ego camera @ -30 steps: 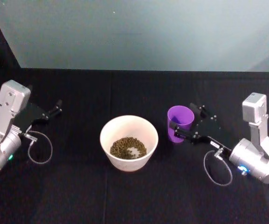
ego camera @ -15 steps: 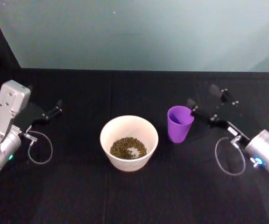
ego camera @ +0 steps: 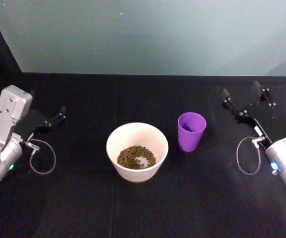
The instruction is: Pick up the cup and pour the mung beans from the cup into the bowl.
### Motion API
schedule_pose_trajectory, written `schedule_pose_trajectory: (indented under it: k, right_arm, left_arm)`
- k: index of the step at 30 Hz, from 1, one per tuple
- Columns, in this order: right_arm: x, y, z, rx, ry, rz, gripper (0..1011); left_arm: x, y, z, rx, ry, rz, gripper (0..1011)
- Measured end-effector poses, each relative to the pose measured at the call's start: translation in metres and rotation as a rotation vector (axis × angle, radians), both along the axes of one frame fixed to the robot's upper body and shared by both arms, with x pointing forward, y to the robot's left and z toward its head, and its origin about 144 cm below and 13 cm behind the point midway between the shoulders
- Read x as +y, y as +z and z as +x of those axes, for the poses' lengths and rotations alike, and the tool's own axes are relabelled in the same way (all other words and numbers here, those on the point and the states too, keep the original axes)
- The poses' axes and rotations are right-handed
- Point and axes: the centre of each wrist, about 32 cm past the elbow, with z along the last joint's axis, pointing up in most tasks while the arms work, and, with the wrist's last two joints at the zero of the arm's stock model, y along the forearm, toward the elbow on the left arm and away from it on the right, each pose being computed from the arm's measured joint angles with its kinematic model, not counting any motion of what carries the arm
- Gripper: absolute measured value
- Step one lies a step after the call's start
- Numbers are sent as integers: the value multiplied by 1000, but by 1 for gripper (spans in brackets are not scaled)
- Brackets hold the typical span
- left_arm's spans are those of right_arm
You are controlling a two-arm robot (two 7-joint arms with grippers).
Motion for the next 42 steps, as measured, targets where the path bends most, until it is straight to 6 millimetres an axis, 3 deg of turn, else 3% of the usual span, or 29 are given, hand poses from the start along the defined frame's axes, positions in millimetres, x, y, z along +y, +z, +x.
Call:
schedule_pose_trajectory:
  k: [15, 42]
  right_arm:
    - [0, -19, 12, 2, -87, -27, 1003]
    - [0, -19, 12, 4, -82, -29, 1003]
  left_arm:
    - [0, 0, 0, 0, 0, 0, 1000]
    - [0, 0, 0, 0, 0, 0, 1000]
